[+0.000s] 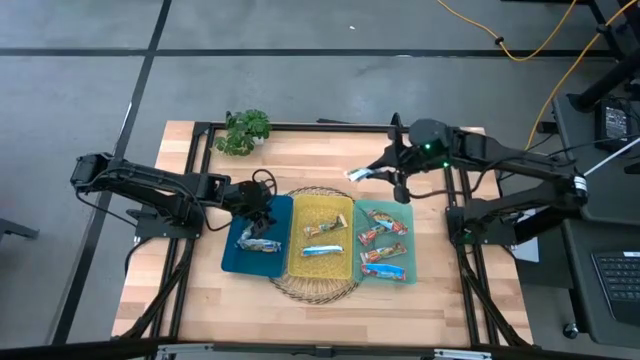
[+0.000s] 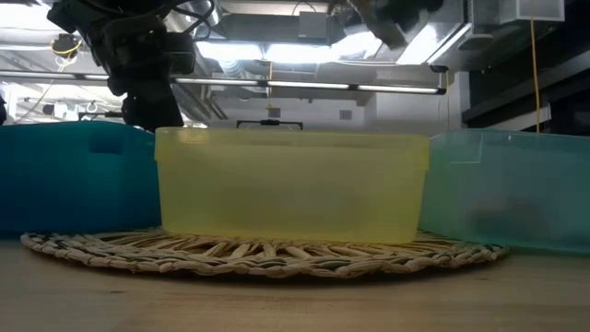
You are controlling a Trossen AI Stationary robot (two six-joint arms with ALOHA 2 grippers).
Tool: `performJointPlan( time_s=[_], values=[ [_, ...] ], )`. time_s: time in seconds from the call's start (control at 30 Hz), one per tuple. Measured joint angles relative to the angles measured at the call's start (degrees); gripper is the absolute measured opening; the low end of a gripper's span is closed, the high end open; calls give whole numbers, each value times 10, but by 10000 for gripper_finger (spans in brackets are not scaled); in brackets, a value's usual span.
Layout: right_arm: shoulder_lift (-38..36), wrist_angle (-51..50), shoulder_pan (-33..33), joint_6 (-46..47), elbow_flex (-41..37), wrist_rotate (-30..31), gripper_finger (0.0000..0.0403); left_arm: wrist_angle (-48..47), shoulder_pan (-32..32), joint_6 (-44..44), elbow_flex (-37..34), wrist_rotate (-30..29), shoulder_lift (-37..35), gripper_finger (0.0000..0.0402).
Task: Pick and place Granola Bars by type
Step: Put the yellow granola bar into the yellow bin
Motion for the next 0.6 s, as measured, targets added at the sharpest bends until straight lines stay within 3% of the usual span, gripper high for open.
performJointPlan(
  time_s=[0.2, 0.6],
  values=[
    [10, -3, 21, 2, 52, 30, 90, 0, 0, 8, 0, 5, 0, 210],
    [28, -8, 46, 14, 57, 40, 90, 0, -1, 18, 0, 15, 0, 210]
  ],
)
